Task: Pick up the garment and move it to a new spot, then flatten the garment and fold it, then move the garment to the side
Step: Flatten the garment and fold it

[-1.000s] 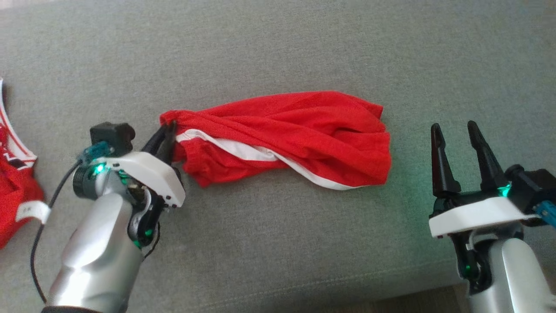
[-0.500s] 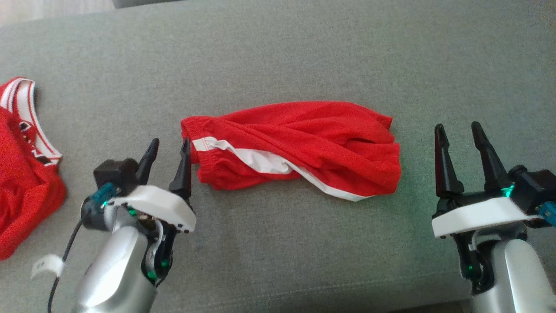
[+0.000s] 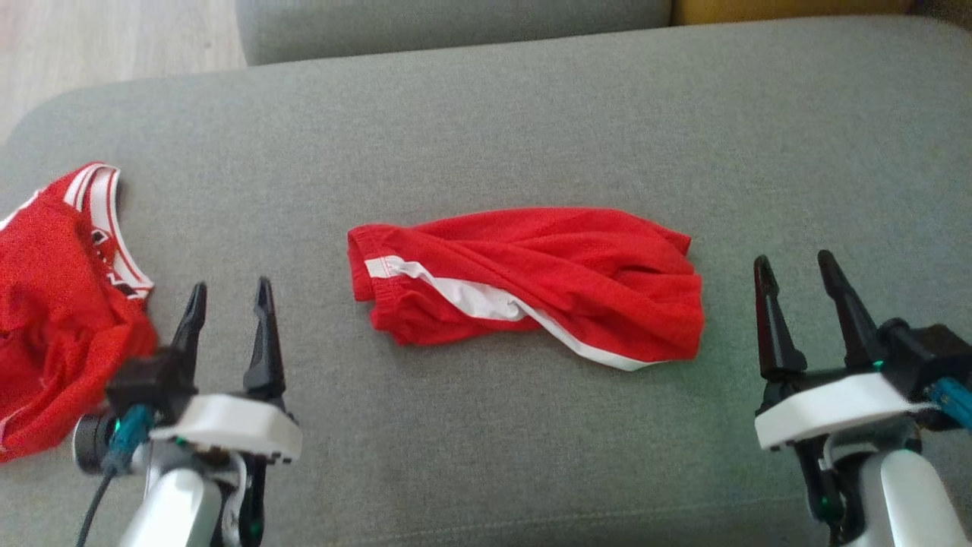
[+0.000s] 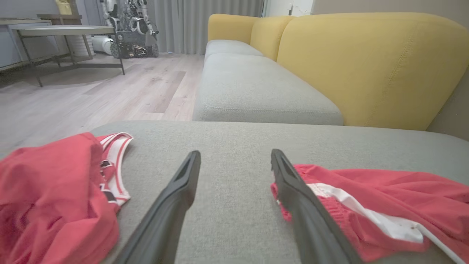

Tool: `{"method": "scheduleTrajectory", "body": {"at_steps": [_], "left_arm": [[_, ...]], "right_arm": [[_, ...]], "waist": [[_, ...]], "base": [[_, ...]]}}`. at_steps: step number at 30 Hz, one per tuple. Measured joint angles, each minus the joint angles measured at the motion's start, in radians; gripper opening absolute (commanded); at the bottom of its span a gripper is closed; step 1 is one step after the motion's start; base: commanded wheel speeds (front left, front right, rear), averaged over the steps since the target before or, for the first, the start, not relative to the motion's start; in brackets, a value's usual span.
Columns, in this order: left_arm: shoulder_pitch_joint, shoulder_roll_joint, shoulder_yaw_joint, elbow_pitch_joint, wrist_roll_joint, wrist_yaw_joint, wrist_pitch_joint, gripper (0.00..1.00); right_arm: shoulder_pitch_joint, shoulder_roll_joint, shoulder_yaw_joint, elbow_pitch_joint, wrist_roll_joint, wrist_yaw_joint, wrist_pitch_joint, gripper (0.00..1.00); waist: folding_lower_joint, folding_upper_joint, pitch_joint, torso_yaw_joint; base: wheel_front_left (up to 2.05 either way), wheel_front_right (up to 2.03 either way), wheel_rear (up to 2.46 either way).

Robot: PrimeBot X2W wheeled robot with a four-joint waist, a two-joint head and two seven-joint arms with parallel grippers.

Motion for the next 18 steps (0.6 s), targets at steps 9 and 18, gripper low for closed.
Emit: {"method": "scheduleTrajectory", "body": {"at_steps": [9,18], "left_arm": [[0.063,0.022,-0.012,-0.044,0.012,0.013,0.012,1.0],[0.063,0.027,-0.028,-0.064,0.012,0.013,0.02,1.0]], "right_arm": [[0.036,0.0,0.0,-0.018,-0.02,0.0,0.023,1.0],[0.036,0.0,0.006,-0.035,-0.02,0.0,0.033,1.0]], "waist": [[0.0,0.0,-0.034,0.009],[0.0,0.0,-0.035,0.01]], "base": [[0.0,0.0,0.0],[0.0,0.0,0.0]]}}
